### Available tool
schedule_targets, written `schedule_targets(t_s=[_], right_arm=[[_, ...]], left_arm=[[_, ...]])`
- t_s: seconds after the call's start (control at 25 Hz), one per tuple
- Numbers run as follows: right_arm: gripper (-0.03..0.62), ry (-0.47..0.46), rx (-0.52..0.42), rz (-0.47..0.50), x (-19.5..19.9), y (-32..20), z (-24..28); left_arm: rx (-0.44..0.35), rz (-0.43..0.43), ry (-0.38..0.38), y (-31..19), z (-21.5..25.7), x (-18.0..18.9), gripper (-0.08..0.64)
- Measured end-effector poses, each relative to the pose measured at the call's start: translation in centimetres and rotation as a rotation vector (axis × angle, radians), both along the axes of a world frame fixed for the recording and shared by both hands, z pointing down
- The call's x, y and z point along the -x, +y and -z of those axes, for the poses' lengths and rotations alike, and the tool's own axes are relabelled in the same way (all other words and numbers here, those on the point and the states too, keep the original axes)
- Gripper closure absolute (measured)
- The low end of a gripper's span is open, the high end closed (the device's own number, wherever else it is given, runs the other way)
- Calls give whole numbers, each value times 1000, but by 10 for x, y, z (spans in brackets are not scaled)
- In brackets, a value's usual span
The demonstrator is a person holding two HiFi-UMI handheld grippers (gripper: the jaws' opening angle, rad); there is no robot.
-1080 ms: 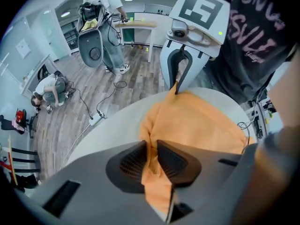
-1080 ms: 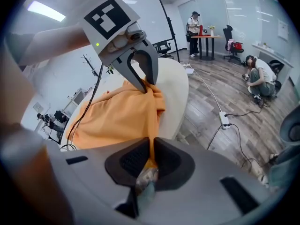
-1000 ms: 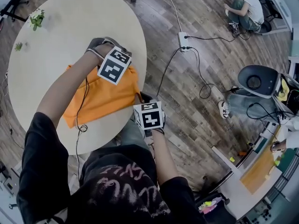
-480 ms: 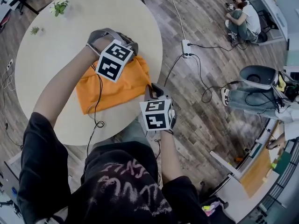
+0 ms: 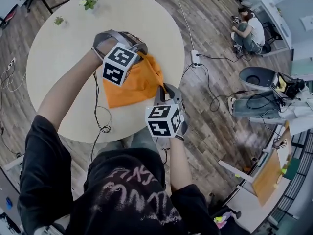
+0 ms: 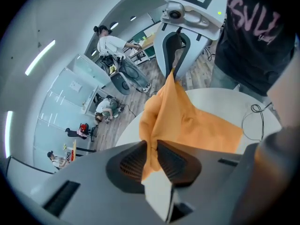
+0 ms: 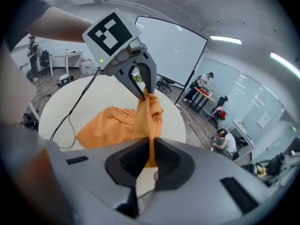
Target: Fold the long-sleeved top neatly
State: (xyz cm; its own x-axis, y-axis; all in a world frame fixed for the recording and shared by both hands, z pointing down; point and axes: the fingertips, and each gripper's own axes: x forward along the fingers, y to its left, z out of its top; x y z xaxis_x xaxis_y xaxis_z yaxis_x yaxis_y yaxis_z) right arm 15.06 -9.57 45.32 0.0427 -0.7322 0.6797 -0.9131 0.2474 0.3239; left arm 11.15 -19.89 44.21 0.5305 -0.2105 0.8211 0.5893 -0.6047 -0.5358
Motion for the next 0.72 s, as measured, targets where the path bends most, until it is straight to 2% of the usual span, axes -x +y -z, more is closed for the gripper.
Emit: schedule_targets(t_s=[0.12,0.28,0.56,0.72], right_arm=[[558,48,-7,33,31,7,6],[558,42,13,75,78,18,-8],[558,-13,99,128,146,27,-65],[558,-48,148,160,174,24,-93]], left_arm=[[-13,16,39,6,4,28,476],[-9,45,43,15,-15,70,476],[-31,76,-11,20,-76,128,476],[-37,84,-54,16,-107,150,476]])
